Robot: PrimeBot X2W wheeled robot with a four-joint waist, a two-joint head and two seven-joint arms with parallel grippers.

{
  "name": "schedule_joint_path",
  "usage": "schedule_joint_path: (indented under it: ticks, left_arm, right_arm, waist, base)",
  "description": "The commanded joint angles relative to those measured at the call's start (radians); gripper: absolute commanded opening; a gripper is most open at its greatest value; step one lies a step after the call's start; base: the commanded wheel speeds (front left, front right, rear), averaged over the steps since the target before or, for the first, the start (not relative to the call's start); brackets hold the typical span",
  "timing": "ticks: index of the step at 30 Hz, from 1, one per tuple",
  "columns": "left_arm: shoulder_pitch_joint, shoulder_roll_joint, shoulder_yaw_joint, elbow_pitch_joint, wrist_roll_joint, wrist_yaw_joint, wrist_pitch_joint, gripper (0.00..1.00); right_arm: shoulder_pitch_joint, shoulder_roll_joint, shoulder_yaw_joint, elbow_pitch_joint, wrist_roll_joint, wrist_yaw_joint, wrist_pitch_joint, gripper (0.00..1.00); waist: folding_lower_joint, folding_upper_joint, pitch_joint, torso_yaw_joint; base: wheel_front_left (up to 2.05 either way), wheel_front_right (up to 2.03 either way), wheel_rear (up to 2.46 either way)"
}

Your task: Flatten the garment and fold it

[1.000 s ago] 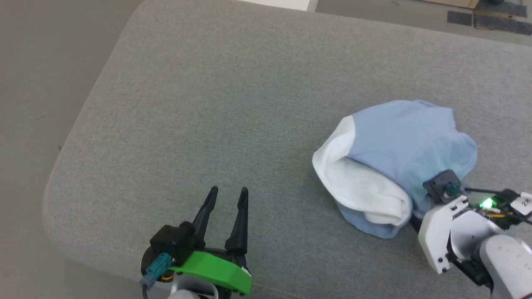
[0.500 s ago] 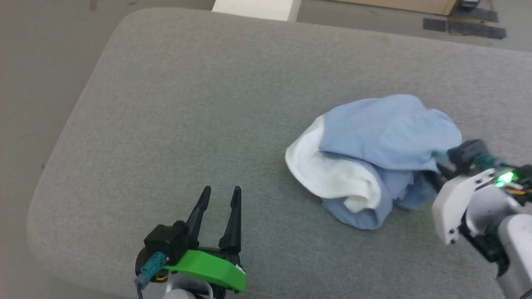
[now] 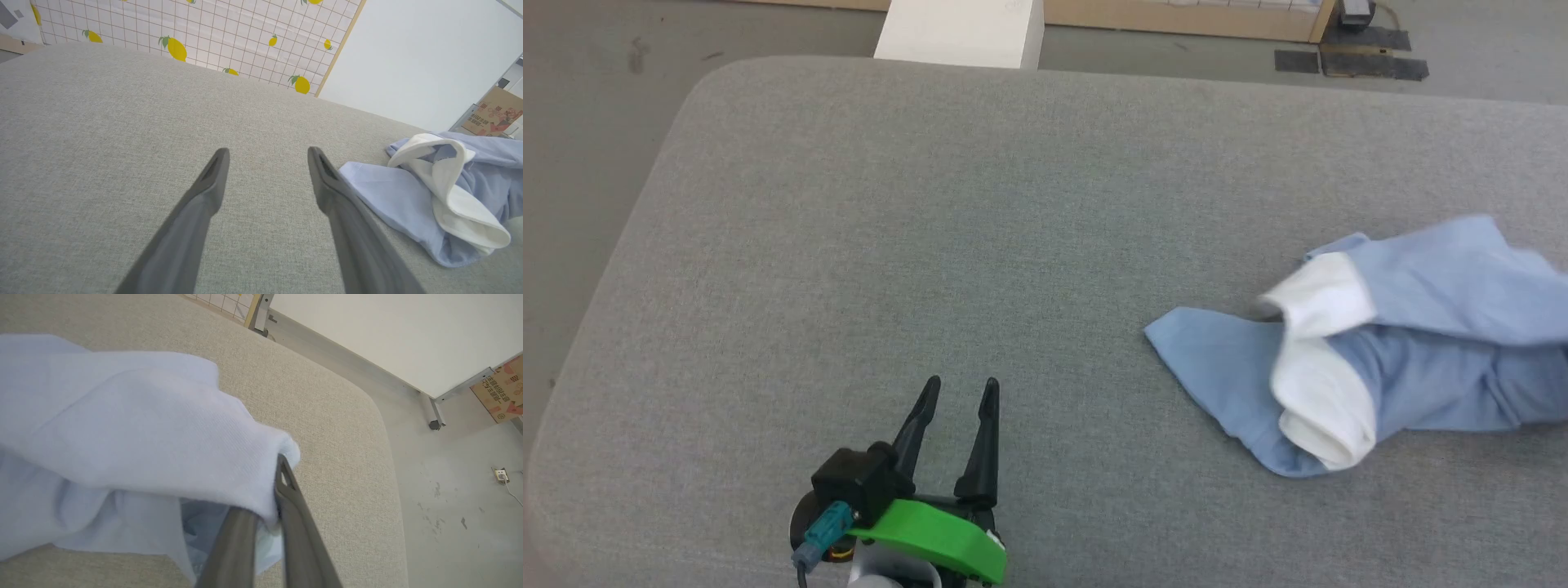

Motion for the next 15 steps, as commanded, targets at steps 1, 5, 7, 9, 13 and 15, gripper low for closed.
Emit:
schedule_joint_path:
  ticks: [1,5,7,9,13,15]
  left_arm:
    - [0.001,-0.002,0.001,0.005,0.018,-0.008,-0.004,1.00]
    - [0.003,-0.002,0.005,0.013,0.025,-0.013,-0.004,1.00]
    - [0.006,-0.002,0.008,0.016,0.028,-0.015,-0.004,1.00]
    - [0.008,-0.002,0.009,0.020,0.029,-0.017,-0.004,1.00]
    - [0.007,-0.002,0.012,0.025,0.030,-0.017,-0.004,1.00]
    - [0.007,-0.002,0.013,0.027,0.025,-0.018,-0.004,1.00]
  right_arm:
    - [0.046,-0.011,-0.025,0.024,-0.027,-0.002,-0.014,0.00]
    - [0.132,-0.007,-0.091,0.100,-0.081,-0.002,-0.041,0.00]
    - [0.152,0.021,-0.111,0.125,-0.099,-0.002,-0.053,0.05]
    - [0.161,0.041,-0.106,0.146,-0.111,-0.002,-0.056,0.47]
    - [0.127,0.068,-0.087,0.154,-0.098,-0.002,-0.083,1.00]
    - [0.107,0.080,-0.084,0.137,-0.067,-0.002,-0.067,1.00]
  waist:
    - [0.0000,0.0000,0.008,0.008]
    - [0.0000,0.0000,0.015,0.014]
    - [0.0000,0.0000,0.014,0.014]
    - [0.0000,0.0000,0.012,0.011]
    - [0.0000,0.0000,0.003,-0.004]
    - [0.0000,0.0000,-0.006,-0.010]
  base:
    - [0.00,0.00,0.00]
    - [0.00,0.00,0.00]
    - [0.00,0.00,0.00]
    - [0.00,0.00,0.00]
    - [0.00,0.00,0.00]
    - [0.00,0.00,0.00]
